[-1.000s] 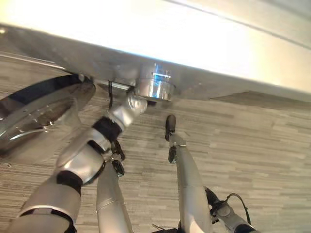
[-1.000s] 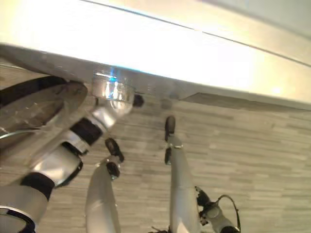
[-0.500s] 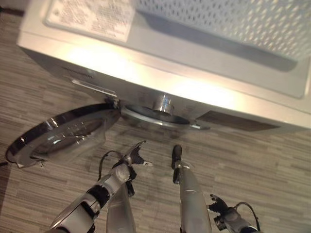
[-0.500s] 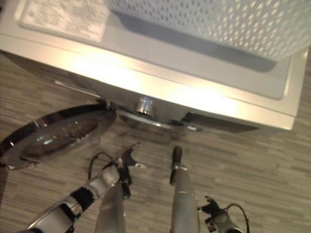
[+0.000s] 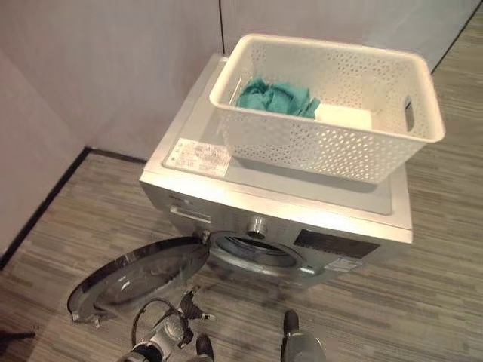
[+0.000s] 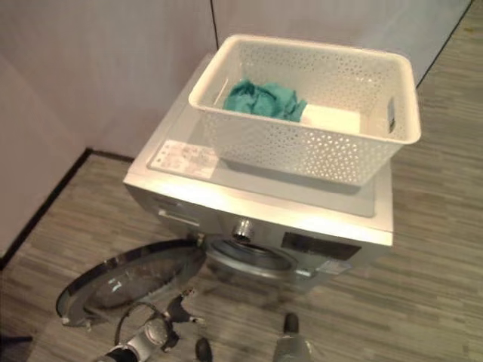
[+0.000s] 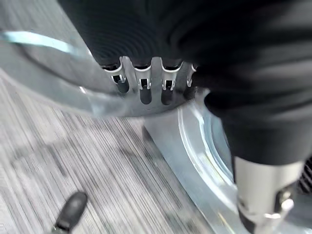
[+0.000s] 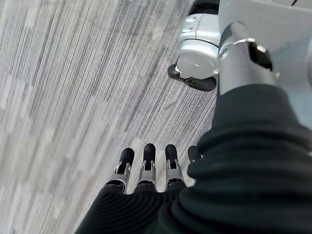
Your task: Grab the laundry basket,head to the washer,open it,put in the laundry and shut it.
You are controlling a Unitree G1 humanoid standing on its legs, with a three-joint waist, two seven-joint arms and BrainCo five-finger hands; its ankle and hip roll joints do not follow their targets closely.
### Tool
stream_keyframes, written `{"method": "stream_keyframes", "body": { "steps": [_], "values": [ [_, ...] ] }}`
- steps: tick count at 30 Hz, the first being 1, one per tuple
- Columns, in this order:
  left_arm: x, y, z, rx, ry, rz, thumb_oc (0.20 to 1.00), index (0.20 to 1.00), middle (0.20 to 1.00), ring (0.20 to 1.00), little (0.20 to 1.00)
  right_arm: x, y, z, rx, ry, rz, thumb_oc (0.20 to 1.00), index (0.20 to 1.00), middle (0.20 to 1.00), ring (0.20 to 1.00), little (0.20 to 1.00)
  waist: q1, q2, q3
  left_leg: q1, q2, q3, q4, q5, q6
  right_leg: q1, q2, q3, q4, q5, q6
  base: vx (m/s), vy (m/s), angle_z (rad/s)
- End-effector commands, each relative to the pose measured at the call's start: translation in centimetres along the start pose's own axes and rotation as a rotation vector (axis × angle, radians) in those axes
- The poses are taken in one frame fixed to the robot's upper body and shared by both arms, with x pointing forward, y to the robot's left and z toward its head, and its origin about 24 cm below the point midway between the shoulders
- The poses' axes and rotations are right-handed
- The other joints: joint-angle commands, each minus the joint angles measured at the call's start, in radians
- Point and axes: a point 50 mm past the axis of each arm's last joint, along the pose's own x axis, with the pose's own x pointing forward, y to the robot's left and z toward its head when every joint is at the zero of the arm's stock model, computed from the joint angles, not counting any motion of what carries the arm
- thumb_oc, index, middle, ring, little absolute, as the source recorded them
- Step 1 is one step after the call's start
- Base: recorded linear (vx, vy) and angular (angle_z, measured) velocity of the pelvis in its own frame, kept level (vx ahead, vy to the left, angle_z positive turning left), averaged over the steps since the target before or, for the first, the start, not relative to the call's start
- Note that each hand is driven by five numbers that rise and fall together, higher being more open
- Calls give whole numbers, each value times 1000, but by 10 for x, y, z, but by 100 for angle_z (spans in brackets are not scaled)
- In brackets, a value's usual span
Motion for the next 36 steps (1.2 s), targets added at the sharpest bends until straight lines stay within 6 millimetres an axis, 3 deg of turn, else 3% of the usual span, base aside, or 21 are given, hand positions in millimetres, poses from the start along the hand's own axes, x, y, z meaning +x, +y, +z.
{"method": "stream_keyframes", "body": {
  "steps": [1, 5, 9, 14, 17, 18, 19, 20, 21, 23, 24, 25, 26, 28, 29, 30, 31, 33, 34, 35, 36],
  "values": [
    [3, 16, -2, -84, 12, 36, 1000, 1000, 1000, 1000, 1000, -2, -9, -23, 27, 104, -16, 1000, 1000, 1000, 1000, 1000, -13, -38, 17, 77, 11, -3, -7, -30, -34, 3, -37, 104, -131, 126, 85, 62, 38, -10],
    [0, 14, -9, -140, 33, 42, 1000, 1000, 1000, 1000, 1000, -4, -8, -35, 57, 138, -14, 1000, 1000, 1000, 1000, 1000, -9, -39, -7, 96, 1, 9, -36, -25, -33, 24, -45, 96, -162, 143, 94, 5, 11, -21],
    [-4, 4, -28, -326, 139, 47, 1000, 1000, 1000, 1000, 1000, -4, -3, -32, 270, 131, -27, 1000, 1000, 1000, 1000, 1000, -8, -56, -38, 83, -4, -29, -40, -16, -35, 58, -61, 68, -161, 136, 94, 27, -16, 11],
    [-9, 0, -40, -332, 181, 34, 1000, 1000, 1000, 1000, 1000, -3, -27, -25, 423, 100, -108, 1000, 1000, 1000, 1000, 1000, -2, -60, -57, 71, -1, -47, -40, -16, -41, 76, -60, 54, -178, 133, 94, 32, -11, 18],
    [-12, 3, -49, -340, 203, 38, 1000, 1000, 1000, 1000, 1000, -7, -73, -18, 495, 58, -232, 1000, 1000, 1000, 1000, 1000, 8, -64, -70, 64, 3, -55, -40, -13, -46, 82, -58, 48, -184, 134, 96, 32, -19, 10],
    [-12, 4, -51, -336, 205, 42, 1000, 1000, 1000, 1000, 1000, -11, -101, -2, 529, -12, -306, 1000, 1000, 1000, 1000, 1000, 16, -66, -71, 61, 4, -60, -40, -11, -47, 86, -57, 45, -186, 133, 96, 12, -30, 13],
    [-12, 9, -52, -337, 197, 54, 1000, 1000, 1000, 1000, 1000, -26, -155, 27, 539, -130, -431, 1000, 1000, 1000, 1000, 1000, 31, -72, -74, 52, 5, -70, -40, -7, -51, 88, -58, 37, -190, 132, 99, 5, -23, 11],
    [-12, 9, -52, -338, 196, 54, 1000, 1000, 1000, 1000, 1000, -26, -156, 27, 539, -131, -432, 1000, 1000, 1000, 1000, 1000, 30, -70, -74, 51, 6, -71, -40, -7, -51, 89, -58, 36, -190, 132, 99, 3, -22, 5],
    [-12, 10, -52, -332, 192, 55, 1000, 1000, 1000, 1000, 1000, -37, -181, 38, 532, -179, -504, 1000, 1000, 1000, 1000, 1000, 35, -73, -76, 48, 6, -74, -40, -5, -52, 90, -58, 32, -191, 131, 100, 1, -8, 5],
    [-13, 10, -54, -314, 192, 51, 1000, 1000, 1000, 1000, 1000, -73, -244, 51, 597, -269, -680, 1000, 1000, 1000, 1000, 1000, 42, -75, -80, 41, 10, -82, -40, -3, -58, 93, -55, 25, -192, 127, 102, 20, -12, 15],
    [-14, 8, -56, -301, 194, 40, 1000, 1000, 1000, 1000, 1000, -102, -281, 53, 640, -324, -791, 1000, 1000, 1000, 1000, 1000, 43, -78, -84, 43, 14, -85, -40, -5, -62, 100, -53, 21, -192, 122, 103, 22, -8, 24],
    [-14, 8, -55, -301, 192, 40, 1000, 1000, 1000, 1000, 1000, -102, -281, 53, 641, -325, -792, 1000, 1000, 1000, 1000, 1000, 43, -77, -86, 38, 13, -86, -40, -1, -61, 95, -55, 21, -192, 125, 103, 33, -5, 22],
    [-17, 5, -61, -290, 206, 27, 1000, 1000, 1000, 1000, 1000, -181, -351, 53, 687, -452, -1022, 1000, 1000, 1000, 1000, 1000, 39, -87, -94, 37, 18, -87, -40, 2, -68, 97, -52, 17, -192, 125, 106, 13, -4, 18],
    [-18, 4, -63, -286, 210, 24, 1000, 1000, 1000, 1000, 1000, -250, -388, 61, 659, -547, -1186, 1000, 1000, 1000, 1000, 1000, 37, -96, -100, 33, 21, -85, -40, 6, -72, 92, -50, 19, -192, 128, 107, 9, -7, 19],
    [-18, 9, -66, -274, 213, 37, 1000, 1000, 1000, 1000, 1000, -304, -407, 65, 672, -637, -1303, 1000, 1000, 1000, 1000, 1000, 40, -107, -106, 29, 26, -75, -40, 8, -77, 81, -46, 27, -192, 130, 109, -7, -3, 14],
    [-19, 9, -66, -277, 214, 38, 1000, 1000, 1000, 1000, 1000, -304, -407, 67, 670, -639, -1302, 1000, 1000, 1000, 1000, 1000, 38, -106, -106, 29, 26, -74, -40, 8, -77, 80, -46, 28, -192, 131, 109, 0, 0, 0],
    [-20, 15, -71, -268, 224, 59, 1000, 1000, 1000, 1000, 1000, -351, -417, 69, 703, -750, -1396, 1000, 1000, 1000, 1000, 1000, 41, -120, -110, 28, 29, -68, -40, 8, -80, 73, -42, 35, -192, 131, 110, 1, -5, -12],
    [-21, 19, -74, -248, 227, 70, 1000, 1000, 1000, 1000, 1000, -378, -420, 77, 731, -871, -1431, 1000, 1000, 1000, 1000, 1000, 51, -136, -112, 29, 31, -61, -40, 8, -82, 70, -40, 41, -192, 130, 109, 10, -2, -12],
    [-21, 19, -74, -253, 230, 70, 1000, 1000, 1000, 1000, 1000, -379, -420, 81, 727, -876, -1429, 1000, 1000, 1000, 1000, 1000, 47, -134, -113, 30, 31, -59, -40, 7, -82, 70, -40, 43, -192, 130, 109, 8, 4, -8],
    [-21, 25, -76, -225, 226, 83, 1000, 1000, 1000, 1000, 1000, -397, -418, 107, 734, -1051, -1409, 1000, 1000, 1000, 1000, 1000, 61, -158, -111, 29, 32, -59, -40, 8, -81, 68, -37, 43, -192, 129, 108, -2, 6, -9],
    [-21, 25, -76, -220, 225, 82, 1000, 1000, 1000, 1000, 1000, -402, -414, 127, 716, -1124, -1380, 1000, 1000, 1000, 1000, 1000, 59, -164, -112, 29, 33, -57, -40, 8, -80, 67, -37, 45, -192, 129, 108, -1, 8, -11]
  ]
}}
